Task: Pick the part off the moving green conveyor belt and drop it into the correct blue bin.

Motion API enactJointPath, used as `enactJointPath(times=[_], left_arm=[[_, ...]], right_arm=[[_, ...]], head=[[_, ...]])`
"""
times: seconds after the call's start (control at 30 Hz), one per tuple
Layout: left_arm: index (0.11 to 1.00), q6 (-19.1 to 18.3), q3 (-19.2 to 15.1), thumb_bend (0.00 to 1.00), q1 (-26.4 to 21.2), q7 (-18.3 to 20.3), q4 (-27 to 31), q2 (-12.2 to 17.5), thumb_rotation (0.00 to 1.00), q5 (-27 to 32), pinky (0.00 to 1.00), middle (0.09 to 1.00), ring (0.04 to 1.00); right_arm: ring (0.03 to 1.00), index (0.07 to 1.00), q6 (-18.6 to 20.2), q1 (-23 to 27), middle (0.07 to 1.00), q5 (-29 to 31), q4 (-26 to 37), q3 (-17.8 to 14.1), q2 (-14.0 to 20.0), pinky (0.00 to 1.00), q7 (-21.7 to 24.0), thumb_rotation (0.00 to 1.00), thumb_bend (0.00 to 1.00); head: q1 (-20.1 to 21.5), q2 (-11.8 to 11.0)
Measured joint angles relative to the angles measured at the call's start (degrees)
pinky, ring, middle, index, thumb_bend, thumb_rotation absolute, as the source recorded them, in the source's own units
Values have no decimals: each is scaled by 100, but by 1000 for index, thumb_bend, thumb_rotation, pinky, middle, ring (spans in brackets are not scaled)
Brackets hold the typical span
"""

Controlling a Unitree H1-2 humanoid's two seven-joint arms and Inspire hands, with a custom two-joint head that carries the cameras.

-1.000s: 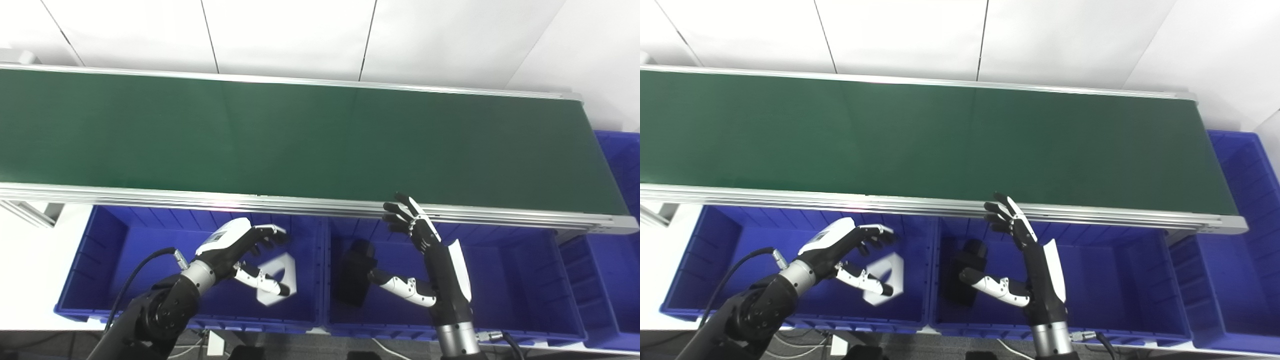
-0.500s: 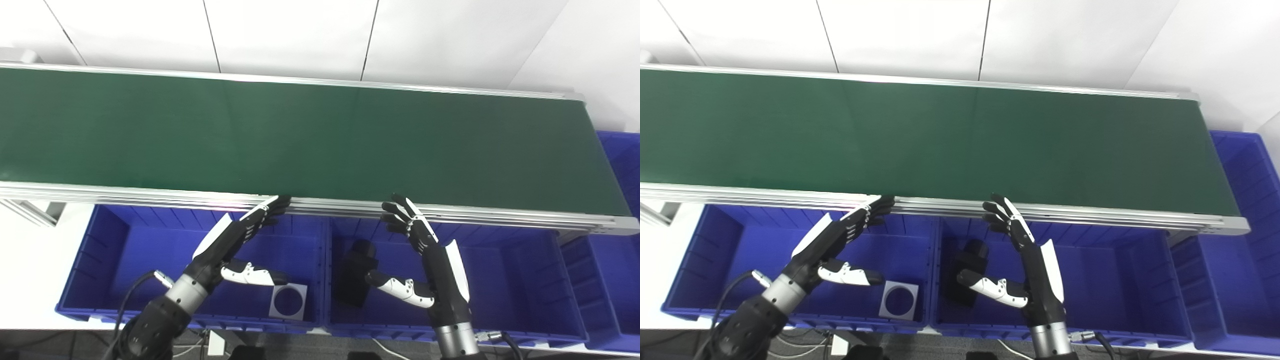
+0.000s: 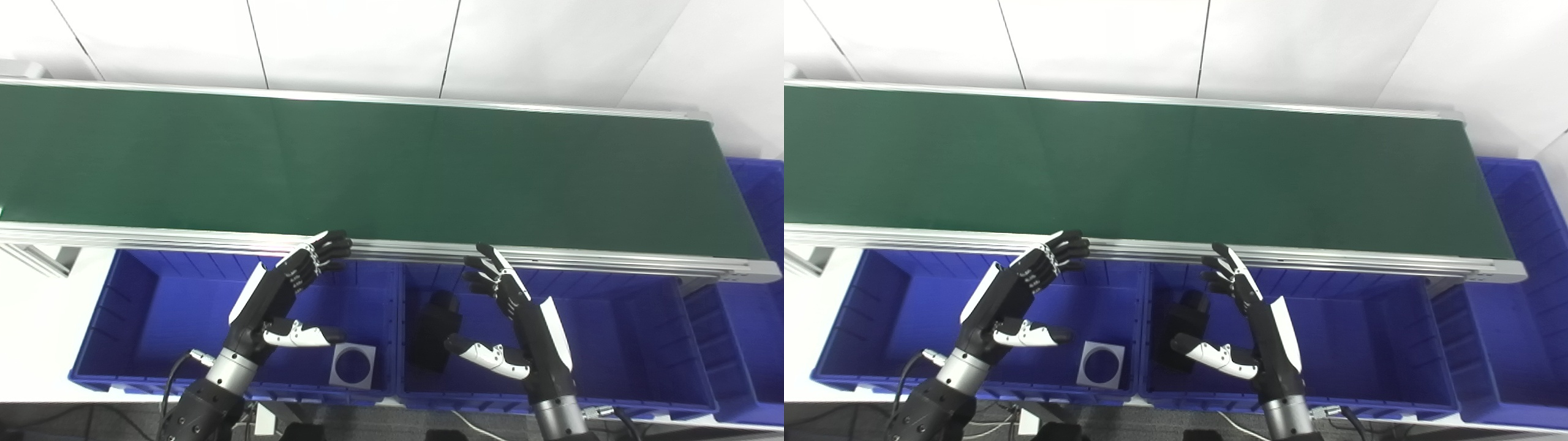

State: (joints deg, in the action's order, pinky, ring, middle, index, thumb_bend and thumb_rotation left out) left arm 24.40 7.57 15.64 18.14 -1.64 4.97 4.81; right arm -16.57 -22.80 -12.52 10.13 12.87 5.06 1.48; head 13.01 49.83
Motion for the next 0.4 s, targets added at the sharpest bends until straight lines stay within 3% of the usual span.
enactJointPath(times=[0.4], left_arm=[[833,5,-257,882,107,-111,-2,-214,360,-173,751,819,798]], right_arm=[[821,925,0,-29,860,4,0,-33,-28,779,-2,521,835]], head=[[-9,26]])
